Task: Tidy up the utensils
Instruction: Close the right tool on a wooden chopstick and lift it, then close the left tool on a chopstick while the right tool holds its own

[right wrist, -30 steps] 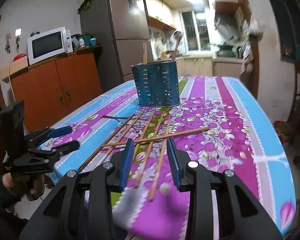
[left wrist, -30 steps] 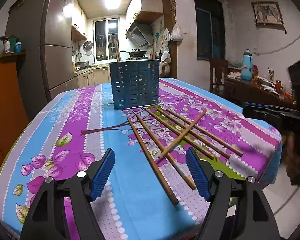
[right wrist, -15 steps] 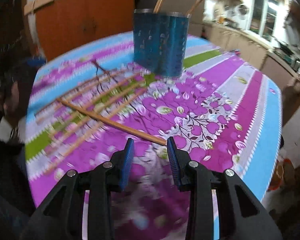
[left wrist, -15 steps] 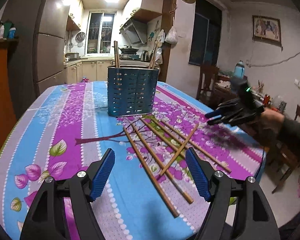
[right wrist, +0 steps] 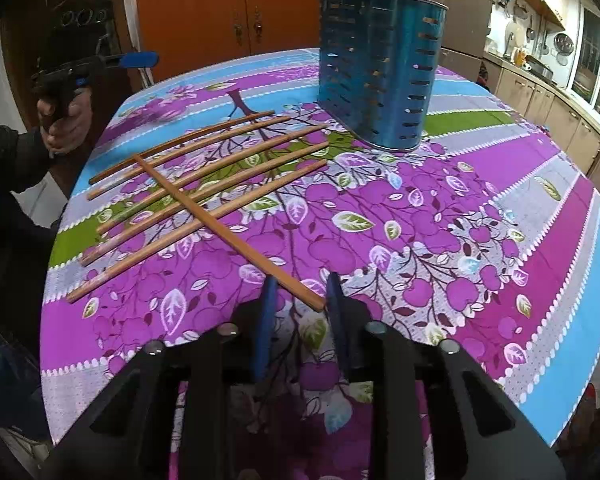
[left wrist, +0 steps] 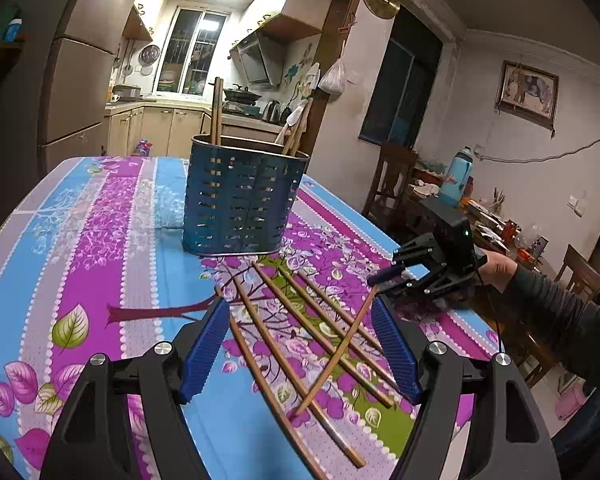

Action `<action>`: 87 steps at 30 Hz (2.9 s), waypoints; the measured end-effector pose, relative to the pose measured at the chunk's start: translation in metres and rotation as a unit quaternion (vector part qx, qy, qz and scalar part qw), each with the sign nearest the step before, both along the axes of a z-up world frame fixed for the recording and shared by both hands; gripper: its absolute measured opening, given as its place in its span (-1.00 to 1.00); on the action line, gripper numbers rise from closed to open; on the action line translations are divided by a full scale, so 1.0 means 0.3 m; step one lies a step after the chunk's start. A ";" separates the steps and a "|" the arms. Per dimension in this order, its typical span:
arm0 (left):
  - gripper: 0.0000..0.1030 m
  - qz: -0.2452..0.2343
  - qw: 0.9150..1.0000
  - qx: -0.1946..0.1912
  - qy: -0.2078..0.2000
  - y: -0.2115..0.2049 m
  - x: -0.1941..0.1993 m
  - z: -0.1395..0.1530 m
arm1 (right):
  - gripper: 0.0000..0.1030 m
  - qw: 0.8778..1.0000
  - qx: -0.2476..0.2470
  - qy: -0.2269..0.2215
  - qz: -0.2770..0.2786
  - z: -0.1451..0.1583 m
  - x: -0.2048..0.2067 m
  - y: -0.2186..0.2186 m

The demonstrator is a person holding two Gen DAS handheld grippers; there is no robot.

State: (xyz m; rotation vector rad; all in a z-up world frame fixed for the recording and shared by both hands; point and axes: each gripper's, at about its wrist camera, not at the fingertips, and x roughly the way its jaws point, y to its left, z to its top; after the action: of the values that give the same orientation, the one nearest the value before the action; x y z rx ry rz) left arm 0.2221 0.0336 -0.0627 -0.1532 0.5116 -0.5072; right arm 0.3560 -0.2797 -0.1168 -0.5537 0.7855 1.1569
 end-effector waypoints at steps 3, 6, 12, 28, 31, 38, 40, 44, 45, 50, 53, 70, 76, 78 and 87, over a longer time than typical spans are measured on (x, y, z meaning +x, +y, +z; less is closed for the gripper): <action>0.44 -0.002 1.000 -0.003 0.002 -0.001 0.001 0.000 | -0.76 1.000 0.001 0.000 -0.010 0.002 -0.010 -0.016; 0.44 -0.001 1.000 -0.001 0.007 -0.001 -0.006 -0.008 | -0.86 1.000 0.001 -0.003 -0.027 -0.001 -0.037 -0.021; 0.44 0.011 1.000 -0.004 0.006 0.019 -0.052 -0.025 | -0.89 0.994 0.023 -0.012 -0.103 0.015 -0.138 -0.040; 0.44 0.066 0.995 0.073 -0.007 -0.044 -0.237 -0.173 | -0.89 0.918 0.078 -0.057 -0.384 -0.054 -0.667 -0.020; 0.44 0.075 0.994 0.082 -0.018 -0.065 -0.274 -0.197 | -0.88 0.912 0.102 -0.088 -0.387 -0.064 -0.725 -0.009; 0.44 0.077 0.988 0.128 -0.045 -0.142 -0.344 -0.254 | -0.88 0.910 0.122 -0.143 -0.370 -0.109 -0.760 -0.017; 0.44 0.075 0.986 0.142 -0.048 -0.163 -0.352 -0.276 | -0.88 0.911 0.127 -0.144 -0.365 -0.110 -0.764 -0.013; 0.37 0.071 0.984 0.155 -0.047 -0.204 -0.353 -0.314 | -0.88 0.909 0.140 -0.147 -0.363 -0.113 -0.766 -0.011; 0.27 0.070 0.984 0.157 -0.046 -0.214 -0.350 -0.319 | -0.88 0.908 0.141 -0.150 -0.365 -0.115 -0.771 -0.009; -0.03 0.098 0.978 0.173 -0.061 -0.224 -0.346 -0.325 | -0.88 0.905 0.136 -0.154 -0.372 -0.109 -0.780 0.002; -0.14 0.109 0.978 0.168 -0.062 -0.205 -0.356 -0.330 | -0.88 0.903 0.144 -0.144 -0.377 -0.109 -0.787 0.003; -0.45 0.138 0.968 0.196 -0.070 -0.165 -0.417 -0.328 | -0.88 0.901 0.146 -0.141 -0.383 -0.112 -0.811 0.018; -0.45 0.142 0.967 0.195 -0.083 -0.167 -0.409 -0.337 | -0.88 0.898 0.147 -0.148 -0.388 -0.117 -0.817 0.037; -0.45 0.144 0.967 0.191 -0.088 -0.164 -0.398 -0.342 | -0.87 0.897 0.142 -0.158 -0.387 -0.119 -0.820 0.050; -0.46 0.151 0.966 0.184 -0.104 -0.171 -0.385 -0.353 | -0.70 0.893 0.132 -0.171 -0.394 -0.121 -0.818 0.050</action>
State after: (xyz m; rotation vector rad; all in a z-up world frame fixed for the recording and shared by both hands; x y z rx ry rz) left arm 0.1067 -0.0176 -0.1686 0.1768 0.3602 -0.1215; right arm 0.1107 -0.2647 -0.1532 -0.1579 0.4536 0.3767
